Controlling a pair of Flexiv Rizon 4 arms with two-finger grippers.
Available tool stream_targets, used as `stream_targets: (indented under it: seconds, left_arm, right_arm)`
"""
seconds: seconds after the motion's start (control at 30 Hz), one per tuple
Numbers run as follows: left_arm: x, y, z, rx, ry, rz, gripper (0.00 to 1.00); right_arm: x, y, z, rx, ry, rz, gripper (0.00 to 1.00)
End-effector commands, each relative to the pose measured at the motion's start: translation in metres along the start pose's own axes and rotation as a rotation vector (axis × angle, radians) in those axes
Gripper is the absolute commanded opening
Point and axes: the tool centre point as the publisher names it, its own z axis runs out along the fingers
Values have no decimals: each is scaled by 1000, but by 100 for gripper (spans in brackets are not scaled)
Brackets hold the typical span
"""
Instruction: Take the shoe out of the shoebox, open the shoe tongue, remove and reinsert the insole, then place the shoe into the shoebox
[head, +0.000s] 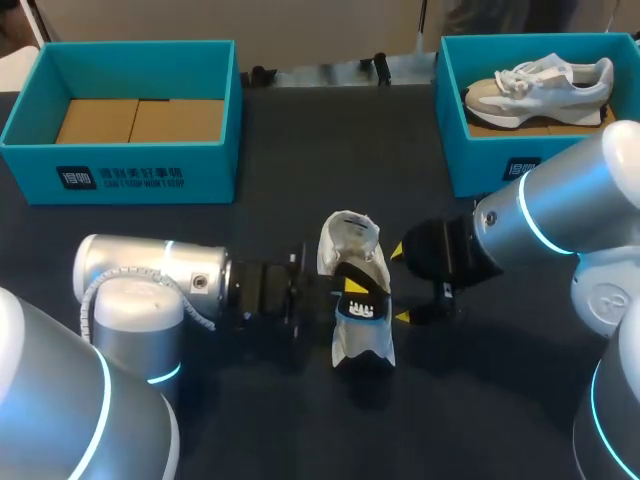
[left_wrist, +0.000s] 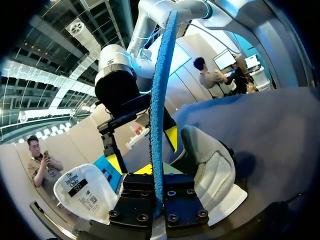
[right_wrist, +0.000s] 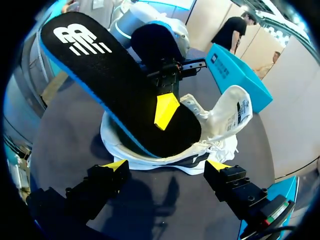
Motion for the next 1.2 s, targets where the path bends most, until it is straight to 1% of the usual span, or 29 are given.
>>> stream_targets:
  seconds: [0.03, 0.07, 0.2, 0.27, 0.33, 0.4, 0.47, 0.6, 0.67, 0.7, 0.73, 0.8, 0.87, 0.9, 1.03, 1.2]
  left_arm:
    - [1, -8, -2, 6, 2, -15, 31]
    - [1, -11, -3, 5, 3, -13, 35]
    - [-1, -19, -8, -12, 17, -19, 42]
    - [-2, -23, -10, -20, 21, -18, 42]
    - [-2, -26, -12, -24, 22, -18, 39]
    - [-2, -29, -14, -44, 29, -30, 38]
    - [-1, -33, -17, -59, 37, -35, 38]
    - [4, -36, -24, -78, 44, -61, 36]
    - [6, -36, -26, -86, 43, -68, 30]
    - [7, -36, -27, -85, 42, -70, 28]
    - [8, -36, -27, -87, 39, -72, 22]
    - [11, -36, -28, -90, 37, -81, 15]
    - [13, -37, -28, -86, 37, -91, 13]
    - [14, -37, -27, -88, 38, -95, 0]
    - [16, -31, -24, -97, 56, -119, 0]
    - [13, -23, -22, -98, 57, -115, 0]
  right_arm:
    - [1, 0, 0, 1, -3, 0, 100]
    - [1, 0, 0, 1, -3, 0, 100]
    - [1, 0, 0, 1, -3, 0, 100]
    - [1, 0, 0, 1, -3, 0, 100]
    - [1, 0, 0, 1, -3, 0, 100]
    - [1, 0, 0, 1, -3, 0, 100]
    - [1, 0, 0, 1, -3, 0, 100]
    - [1, 0, 0, 1, -3, 0, 100]
    - [1, 0, 0, 1, -3, 0, 100]
    - [1, 0, 0, 1, -3, 0, 100]
    - [1, 0, 0, 1, -3, 0, 100]
    - [1, 0, 0, 1, -3, 0, 100]
    - [1, 0, 0, 1, -3, 0, 100]
    - [1, 0, 0, 1, -3, 0, 100]
    - [1, 0, 0, 1, -3, 0, 100]
    - [1, 0, 0, 1, -3, 0, 100]
